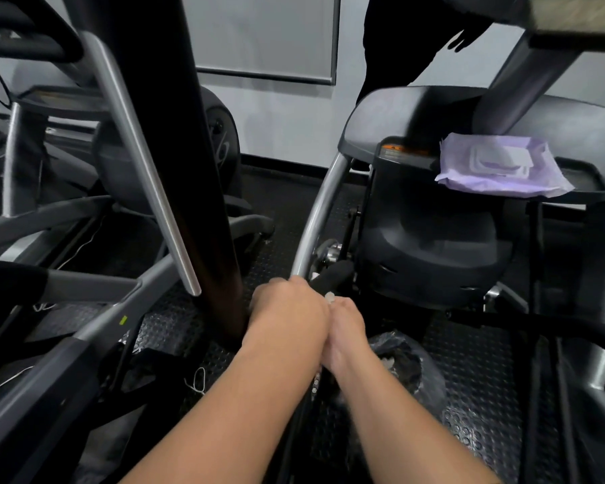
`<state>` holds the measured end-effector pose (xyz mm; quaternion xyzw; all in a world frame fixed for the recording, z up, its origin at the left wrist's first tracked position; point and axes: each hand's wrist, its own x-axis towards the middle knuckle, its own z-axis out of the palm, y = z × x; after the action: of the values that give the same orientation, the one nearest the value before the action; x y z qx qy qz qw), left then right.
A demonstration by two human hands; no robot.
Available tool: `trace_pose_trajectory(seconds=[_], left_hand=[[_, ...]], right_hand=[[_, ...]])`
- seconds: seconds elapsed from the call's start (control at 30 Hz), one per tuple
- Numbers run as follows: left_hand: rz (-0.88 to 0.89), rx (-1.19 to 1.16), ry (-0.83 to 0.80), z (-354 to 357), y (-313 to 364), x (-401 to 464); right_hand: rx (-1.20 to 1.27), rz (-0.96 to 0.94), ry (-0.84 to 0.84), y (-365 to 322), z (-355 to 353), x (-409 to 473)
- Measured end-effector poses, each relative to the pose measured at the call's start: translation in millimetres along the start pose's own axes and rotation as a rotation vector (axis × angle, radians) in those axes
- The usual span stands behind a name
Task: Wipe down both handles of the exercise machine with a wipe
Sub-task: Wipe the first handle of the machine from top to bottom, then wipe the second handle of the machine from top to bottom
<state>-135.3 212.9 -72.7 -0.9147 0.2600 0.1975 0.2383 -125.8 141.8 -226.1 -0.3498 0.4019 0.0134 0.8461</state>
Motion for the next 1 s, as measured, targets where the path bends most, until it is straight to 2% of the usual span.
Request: trace_pose_trajectory(seconds=[0.1, 0.23, 0.37, 0.47, 0.53, 0.6, 0.77, 0.87, 1.0], left_hand=[[0.006, 0.003, -0.016, 1, 0, -2], [0.014, 0.045, 0.001, 2, 0, -2], [0.007, 0.061, -0.004, 2, 3, -4], [-0.024, 0.041, -0.021, 2, 3, -2], [-0.064, -0.053, -0.04, -3, 0, -2], [-0.103, -0.206, 0.016, -12, -3, -5], [-0.104, -0.596, 0.439, -60, 8, -18], [0.048, -0.867, 0.627, -115, 36, -30], [0.312, -1.16, 0.781, -199, 81, -67]], right_hand=[[0.114, 0.032, 0.088, -6, 4, 13], [0.108, 0.141, -0.014, 9, -1, -7], [0.181, 0.11, -0.021, 5, -3, 4], [0.082, 0.069, -0.086, 16, -3, -14], [-0.015, -0.015, -0.16, 10, -10, -39], [-0.073, -0.119, -0.164, -14, -22, -60], [-0.29, -0.43, -0.122, -106, -47, -116], [-0.41, -0.69, -0.09, -171, -55, -178], [-0.493, -1.068, 0.028, -240, -76, -260]])
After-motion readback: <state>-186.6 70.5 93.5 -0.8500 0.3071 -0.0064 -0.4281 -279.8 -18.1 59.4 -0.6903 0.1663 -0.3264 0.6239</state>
